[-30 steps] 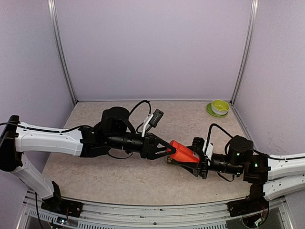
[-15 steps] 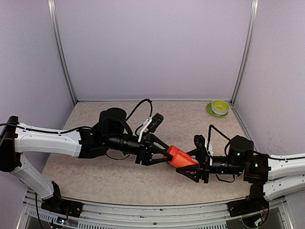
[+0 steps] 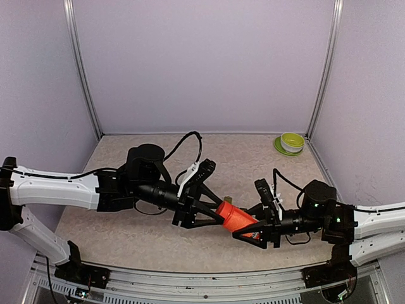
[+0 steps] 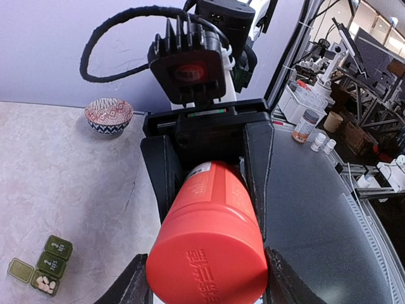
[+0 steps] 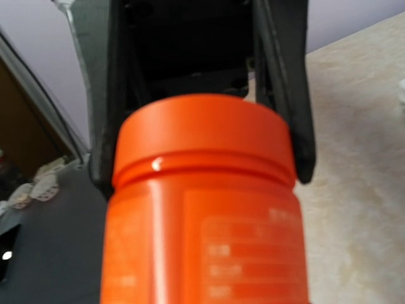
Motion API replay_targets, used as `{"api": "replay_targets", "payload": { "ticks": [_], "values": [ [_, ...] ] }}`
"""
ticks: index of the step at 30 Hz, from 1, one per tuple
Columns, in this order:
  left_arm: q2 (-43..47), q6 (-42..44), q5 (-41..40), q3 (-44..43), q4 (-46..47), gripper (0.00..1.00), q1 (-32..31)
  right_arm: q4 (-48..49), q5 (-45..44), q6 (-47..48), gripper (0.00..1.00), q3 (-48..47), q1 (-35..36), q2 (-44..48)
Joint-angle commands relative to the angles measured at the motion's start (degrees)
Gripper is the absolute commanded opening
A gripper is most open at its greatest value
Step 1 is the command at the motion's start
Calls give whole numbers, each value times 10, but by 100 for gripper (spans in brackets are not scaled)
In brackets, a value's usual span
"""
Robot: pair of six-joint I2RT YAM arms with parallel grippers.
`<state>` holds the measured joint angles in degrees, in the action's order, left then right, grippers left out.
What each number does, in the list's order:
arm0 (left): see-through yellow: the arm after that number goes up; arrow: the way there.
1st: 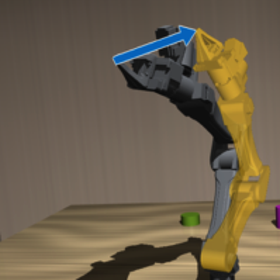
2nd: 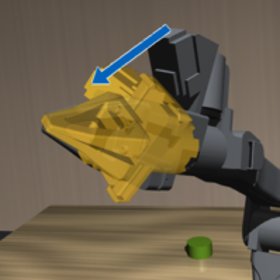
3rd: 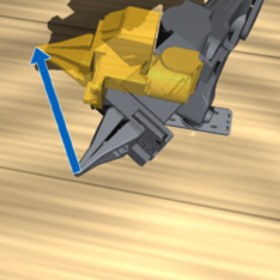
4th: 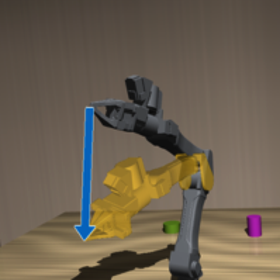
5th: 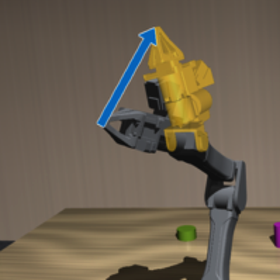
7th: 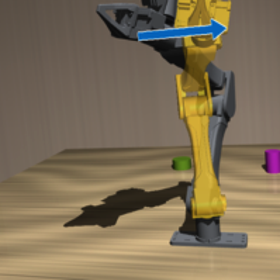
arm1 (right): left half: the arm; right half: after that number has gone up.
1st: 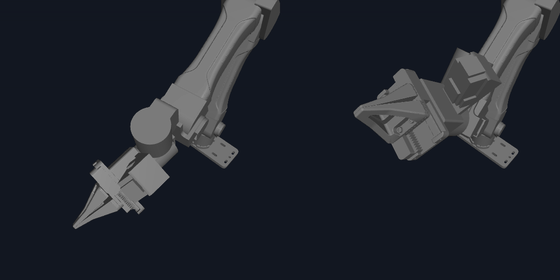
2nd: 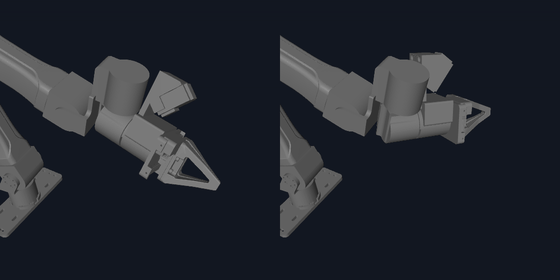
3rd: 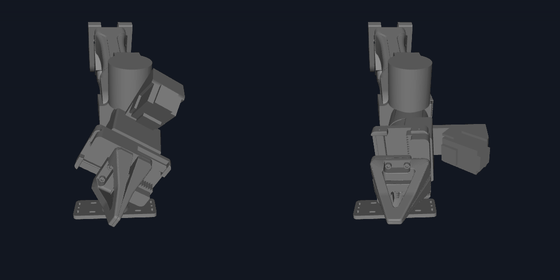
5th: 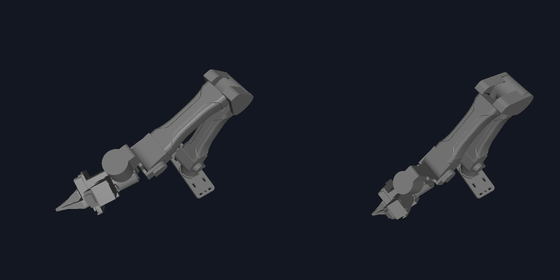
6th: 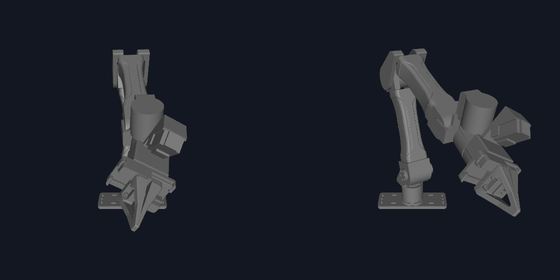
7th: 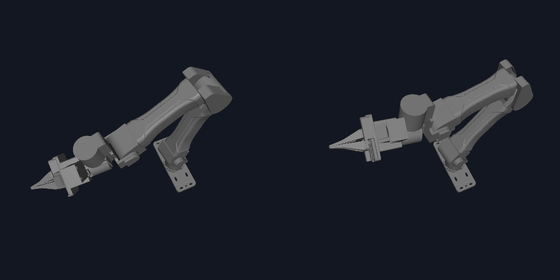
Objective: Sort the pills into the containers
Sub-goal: Screw the lid of the pill bottle onto the pill bottle, then place the pill bottle at the center of the board.
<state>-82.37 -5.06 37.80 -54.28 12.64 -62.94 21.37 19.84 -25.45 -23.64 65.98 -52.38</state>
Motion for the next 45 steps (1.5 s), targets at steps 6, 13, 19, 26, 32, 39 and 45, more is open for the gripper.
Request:
{"api": "replay_targets", "payload": {
  "ticks": [6, 13, 19, 26, 32, 39, 45],
  "values": [
    [22, 64, 11, 3, 25, 10, -41, 16, -10, -69, 31, -16, 1, -15],
    [26, 38, -11, 21, 42, 9, -33, -20, -34, -45, 50, -20, 1, -2],
    [35, -12, -46, 31, 54, 9, -7, -67, -73, -20, 82, -23, 1, 10],
    [42, -17, -89, 12, -14, 12, 4, -134, -162, 24, 100, -31, 1, 54],
    [52, -16, -174, 0, -92, 12, 25, -202, -232, 45, 100, -44, 1, 90],
    [32, -16, -288, -21, -187, 12, 86, -234, -305, 46, 100, -34, 1, 114],
    [1, 0, -332, -59, -240, 12, 124, -240, -313, 43, 100, -22, 0, 112]
  ]
}}
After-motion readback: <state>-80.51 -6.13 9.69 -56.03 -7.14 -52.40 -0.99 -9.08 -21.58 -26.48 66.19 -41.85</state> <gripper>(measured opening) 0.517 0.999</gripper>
